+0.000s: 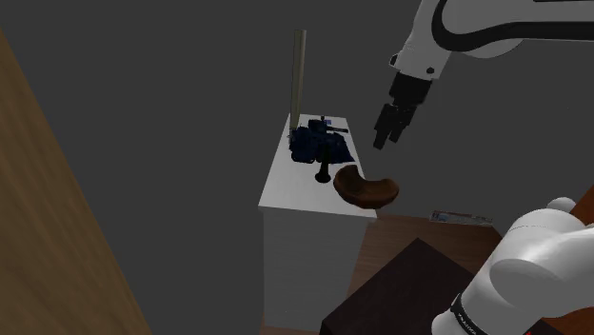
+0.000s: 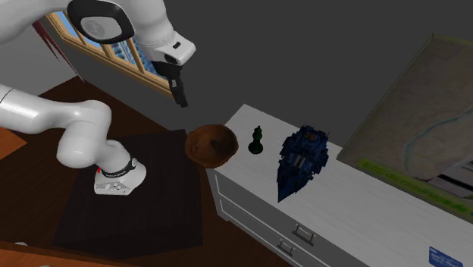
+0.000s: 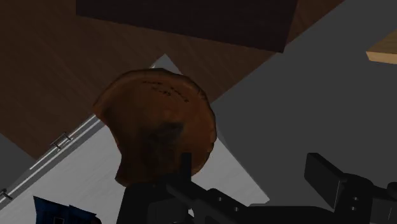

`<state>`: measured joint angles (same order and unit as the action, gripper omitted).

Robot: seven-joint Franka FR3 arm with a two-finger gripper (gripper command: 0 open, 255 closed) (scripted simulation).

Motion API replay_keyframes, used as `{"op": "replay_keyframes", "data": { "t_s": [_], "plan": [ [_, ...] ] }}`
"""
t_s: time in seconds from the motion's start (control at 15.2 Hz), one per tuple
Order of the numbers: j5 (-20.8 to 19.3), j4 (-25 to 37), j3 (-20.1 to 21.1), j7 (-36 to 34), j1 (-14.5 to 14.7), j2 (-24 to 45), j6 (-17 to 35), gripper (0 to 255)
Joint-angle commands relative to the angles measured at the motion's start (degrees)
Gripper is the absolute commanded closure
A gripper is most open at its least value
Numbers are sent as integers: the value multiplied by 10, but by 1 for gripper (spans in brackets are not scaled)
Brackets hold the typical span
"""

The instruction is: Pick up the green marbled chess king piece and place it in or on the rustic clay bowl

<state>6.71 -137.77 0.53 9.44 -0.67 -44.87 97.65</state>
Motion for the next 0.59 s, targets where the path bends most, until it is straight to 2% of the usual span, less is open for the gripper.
{"op": "replay_keyframes", "data": {
  "t_s": [0.0, 0.53],
  "plan": [
    [0, 0, 0, 0, 0, 0, 0, 0],
    [-8, -1, 57, -129, -44, 132, 171, 0]
  ]
}}
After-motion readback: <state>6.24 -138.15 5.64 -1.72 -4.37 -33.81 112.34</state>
